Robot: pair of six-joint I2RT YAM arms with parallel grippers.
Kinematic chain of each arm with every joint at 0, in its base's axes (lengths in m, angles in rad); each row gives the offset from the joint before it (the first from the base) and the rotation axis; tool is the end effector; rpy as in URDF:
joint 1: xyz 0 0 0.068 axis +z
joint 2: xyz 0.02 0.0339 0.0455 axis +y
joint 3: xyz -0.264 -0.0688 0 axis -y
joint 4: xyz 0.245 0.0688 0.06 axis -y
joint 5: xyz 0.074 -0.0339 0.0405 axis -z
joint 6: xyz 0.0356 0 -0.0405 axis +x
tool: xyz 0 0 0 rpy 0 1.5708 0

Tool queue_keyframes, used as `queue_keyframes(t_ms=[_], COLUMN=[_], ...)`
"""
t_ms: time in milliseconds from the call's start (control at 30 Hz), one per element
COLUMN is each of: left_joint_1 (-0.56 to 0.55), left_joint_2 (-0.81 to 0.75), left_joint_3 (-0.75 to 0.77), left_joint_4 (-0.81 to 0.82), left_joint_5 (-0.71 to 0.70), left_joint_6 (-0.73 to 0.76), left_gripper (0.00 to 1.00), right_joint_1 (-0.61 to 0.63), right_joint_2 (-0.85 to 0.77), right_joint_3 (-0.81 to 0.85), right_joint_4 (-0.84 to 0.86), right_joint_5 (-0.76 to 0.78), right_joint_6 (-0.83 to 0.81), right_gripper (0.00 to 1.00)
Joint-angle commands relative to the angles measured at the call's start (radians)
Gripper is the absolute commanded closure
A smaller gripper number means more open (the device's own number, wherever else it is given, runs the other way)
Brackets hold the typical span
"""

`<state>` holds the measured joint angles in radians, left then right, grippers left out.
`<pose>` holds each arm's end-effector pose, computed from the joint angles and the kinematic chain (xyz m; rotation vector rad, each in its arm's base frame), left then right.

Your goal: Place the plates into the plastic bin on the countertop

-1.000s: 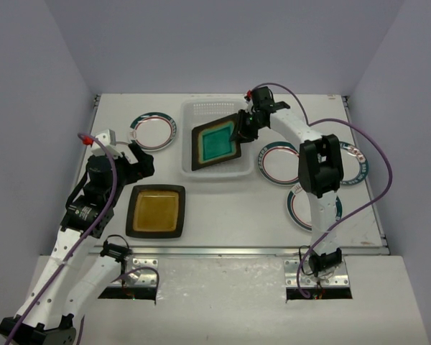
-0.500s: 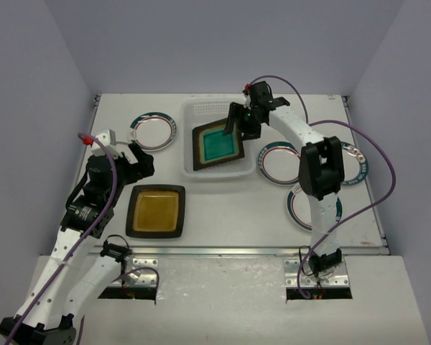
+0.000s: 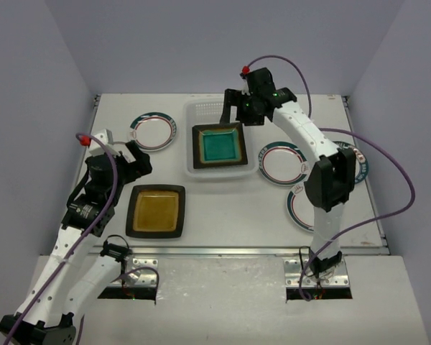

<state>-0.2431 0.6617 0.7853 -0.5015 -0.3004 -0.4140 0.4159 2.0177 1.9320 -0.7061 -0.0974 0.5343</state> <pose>0.1460 -0.0254 0.3256 -0.3611 1.8997 -0.1459 0.4196 0.1891 0.3125 0.0953 2.4312 0.5622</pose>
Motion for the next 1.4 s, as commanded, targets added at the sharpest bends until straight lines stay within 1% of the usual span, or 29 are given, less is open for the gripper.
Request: queue_keyframes(t_ms=[0,100,167,200,267,367,400,433,467,500,533,567,633,733,767,800,833,900,967,1067,1167,1233,1300,1367], left_joint_1=[-0.009,0.007,0.052,0.094,0.172,0.211,0.216,0.224,0.238,0.284,0.287,0.337,0.357,0.364,0.365,0.358,0.358,0.358,0.354,0.354,0.323,0.304,0.261,0.226], left_joint_2=[0.052,0.136,0.210,0.247,0.300,0.391,0.415,0.441,0.473,0.526,0.546,0.573,0.584,0.635,0.667,0.725,0.738,0.800,0.887,0.972,1.000,0.992,0.966,0.926], left_joint_3=[0.036,0.066,0.095,0.109,0.113,0.097,0.095,0.092,0.094,0.097,0.093,0.079,0.062,0.093,0.144,0.163,0.163,0.138,0.130,0.116,0.086,0.057,0.037,0.031], left_joint_4=[-0.052,-0.135,-0.225,-0.272,-0.312,-0.333,-0.338,-0.338,-0.339,-0.346,-0.354,-0.344,-0.269,-0.229,-0.235,-0.242,-0.232,-0.172,-0.138,-0.103,-0.040,0.005,0.034,0.045], left_joint_5=[-0.134,-0.177,-0.147,-0.106,-0.020,0.017,0.007,0.008,0.017,0.044,0.049,0.156,0.245,0.242,0.230,0.149,0.153,0.240,0.287,0.353,0.457,0.530,0.580,0.581], left_joint_6=[-0.106,-0.161,-0.197,-0.208,-0.177,-0.170,-0.178,-0.183,-0.183,-0.191,-0.196,-0.189,-0.142,-0.015,0.053,0.069,0.067,0.128,0.159,0.203,0.233,0.239,0.240,0.231], left_gripper=[0.00,0.00,0.00,0.00,0.00,0.00,0.00,0.00,0.00,0.00,0.00,0.00,0.00,0.00,0.00,0.00,0.00,0.02,0.05,0.06,0.07,0.07,0.09,0.09], right_joint_1=[0.061,0.064,0.062,0.061,0.063,0.061,0.056,0.049,0.030,0.019,0.007,-0.016,-0.043,-0.093,-0.122,-0.137,-0.152,-0.197,-0.215,-0.230,-0.230,-0.230,-0.230,-0.232], right_joint_2=[-0.245,-0.463,-0.611,-0.644,-0.744,-0.826,-0.848,-0.863,-0.878,-0.881,-0.883,-0.884,-0.884,-0.882,-0.879,-0.867,-0.858,-0.831,-0.816,-0.810,-0.829,-0.830,-0.825,-0.825], right_joint_3=[-0.111,-0.362,-0.529,-0.567,-0.689,-0.825,-0.894,-0.921,-0.941,-0.968,-0.970,-0.995,-1.031,-1.079,-1.089,-1.100,-1.101,-1.109,-1.122,-1.149,-1.178,-1.190,-1.195,-1.203], right_joint_4=[0.065,0.175,0.241,0.255,0.262,0.303,0.328,0.352,0.375,0.384,0.399,0.429,0.480,0.532,0.562,0.574,0.585,0.642,0.682,0.744,0.821,0.858,0.884,0.918], right_joint_5=[0.003,-0.095,-0.155,-0.164,-0.212,-0.266,-0.288,-0.316,-0.380,-0.418,-0.459,-0.533,-0.615,-0.767,-0.805,-0.866,-0.888,-0.955,-1.006,-1.049,-1.080,-1.096,-1.117,-1.129], right_joint_6=[-0.037,-0.027,-0.045,-0.057,-0.083,-0.108,-0.108,-0.106,-0.105,-0.100,-0.099,-0.097,-0.102,-0.119,-0.127,-0.137,-0.133,-0.103,-0.061,-0.030,0.017,0.042,0.067,0.091], right_gripper=[0.01,0.01,0.01,0.01,0.01,0.01,0.01,0.01,0.01,0.01,0.01,0.01,0.01,0.01,0.01,0.01,0.01,0.01,0.01,0.01,0.01,0.01,0.01,0.01])
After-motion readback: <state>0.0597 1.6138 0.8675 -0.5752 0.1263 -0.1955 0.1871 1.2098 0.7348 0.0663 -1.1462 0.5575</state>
